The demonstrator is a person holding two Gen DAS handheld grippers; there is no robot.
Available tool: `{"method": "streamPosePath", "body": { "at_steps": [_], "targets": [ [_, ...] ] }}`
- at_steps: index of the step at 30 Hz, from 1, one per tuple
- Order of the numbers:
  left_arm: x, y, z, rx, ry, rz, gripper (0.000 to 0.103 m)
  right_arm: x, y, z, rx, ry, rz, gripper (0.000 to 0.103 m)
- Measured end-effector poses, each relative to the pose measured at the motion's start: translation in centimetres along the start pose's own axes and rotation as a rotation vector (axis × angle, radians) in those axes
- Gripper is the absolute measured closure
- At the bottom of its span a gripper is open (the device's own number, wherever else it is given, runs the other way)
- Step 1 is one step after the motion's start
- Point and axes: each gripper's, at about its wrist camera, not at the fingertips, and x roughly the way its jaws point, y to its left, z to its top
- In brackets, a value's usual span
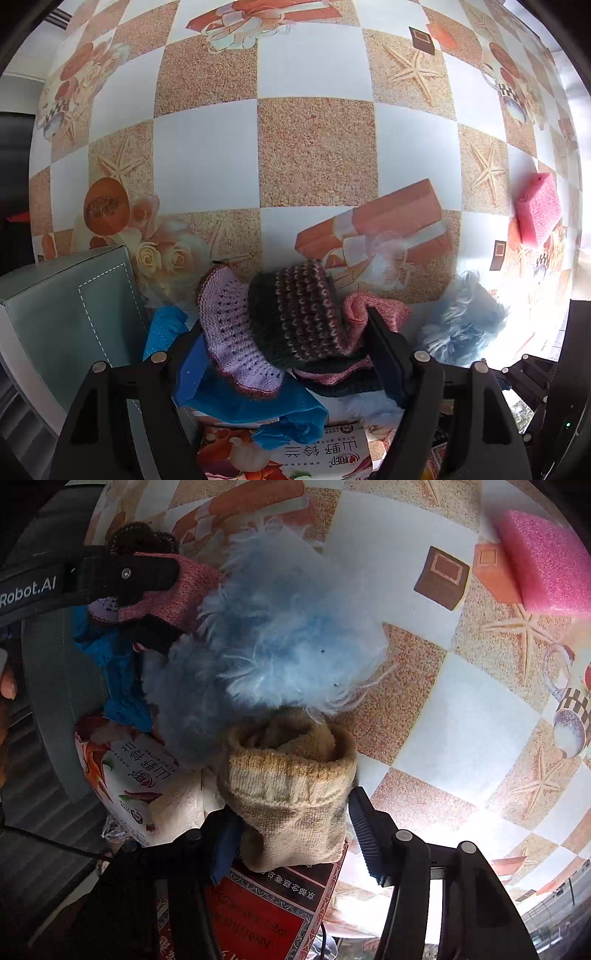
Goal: Organize soft objects
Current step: 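Grasp beige sock with right tool while left tool reaches toward knit hats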
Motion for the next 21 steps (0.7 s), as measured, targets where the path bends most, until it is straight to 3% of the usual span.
{"method": "streamPosePath", "body": {
  "at_steps": [2,4,9,12,16,21],
  "targets": [
    [-0.6,-0.2,0.0,0.010,-0.028,-0.003,0.034,-0.2,-0.5,-0.9,0.013,-0.048,-0.002,0.054],
    [-1.6,-0.3,-0.2,0.018,-0.068,-0.003,0.038,-0.7,-1.1,-1.8,0.041,-0.098,0.012,0.062],
    [-4.1,-0.5,-0.7,0.041,-0.186,-0.005,0.039,-4.0,-2.9,-3.9,0.131,-0.254,0.020,0.062],
    [-5.5,-0.4,-1.0,0.046,-0.241,-0.051,0.038,-5.3,-3.6,-5.1,0.162,-0.306,0.039,0.062],
    [-5.6,-0.4,-0.8,0.058,-0.237,-0.119,0.032,-6.8,-3.9,-5.8,0.171,-0.331,0.042,0.062],
    [-4.4,0.1,-0.5,-0.004,-0.212,-0.160,0.028,-7.4,-5.1,-7.3,0.193,-0.329,0.058,0.062]
  ]
}}
